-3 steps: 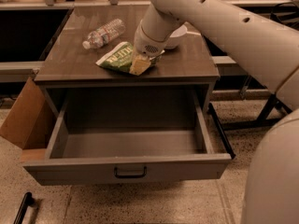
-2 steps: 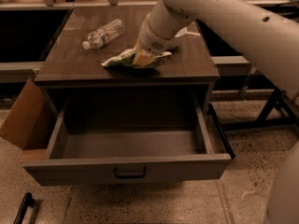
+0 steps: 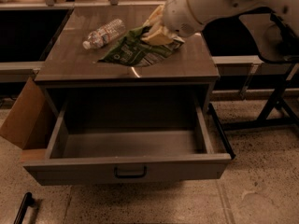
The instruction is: Place green jalapeno chip bag into top drawer
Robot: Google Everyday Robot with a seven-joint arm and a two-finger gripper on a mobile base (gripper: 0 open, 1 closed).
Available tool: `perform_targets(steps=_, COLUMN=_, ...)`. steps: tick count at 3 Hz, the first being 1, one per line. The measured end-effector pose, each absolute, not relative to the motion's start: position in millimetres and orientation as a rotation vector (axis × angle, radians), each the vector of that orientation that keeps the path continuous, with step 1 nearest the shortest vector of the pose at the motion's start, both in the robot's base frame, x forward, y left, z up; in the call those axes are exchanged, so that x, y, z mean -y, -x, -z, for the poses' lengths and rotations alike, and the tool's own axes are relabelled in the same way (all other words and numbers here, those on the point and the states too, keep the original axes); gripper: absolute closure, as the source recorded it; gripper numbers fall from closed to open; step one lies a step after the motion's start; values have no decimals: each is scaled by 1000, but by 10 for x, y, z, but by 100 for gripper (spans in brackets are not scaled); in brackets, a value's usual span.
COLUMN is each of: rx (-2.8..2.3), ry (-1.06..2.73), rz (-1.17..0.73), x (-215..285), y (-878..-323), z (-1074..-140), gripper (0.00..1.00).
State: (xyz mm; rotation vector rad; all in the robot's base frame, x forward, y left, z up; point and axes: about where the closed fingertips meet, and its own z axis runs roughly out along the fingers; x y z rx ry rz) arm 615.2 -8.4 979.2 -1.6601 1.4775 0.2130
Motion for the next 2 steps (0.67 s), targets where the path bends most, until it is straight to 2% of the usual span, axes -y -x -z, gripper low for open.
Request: perform_targets(steps=2, rx=-1462, ry=1619, rz=-259, x=181, y=-6049, z=-9884, gripper=100)
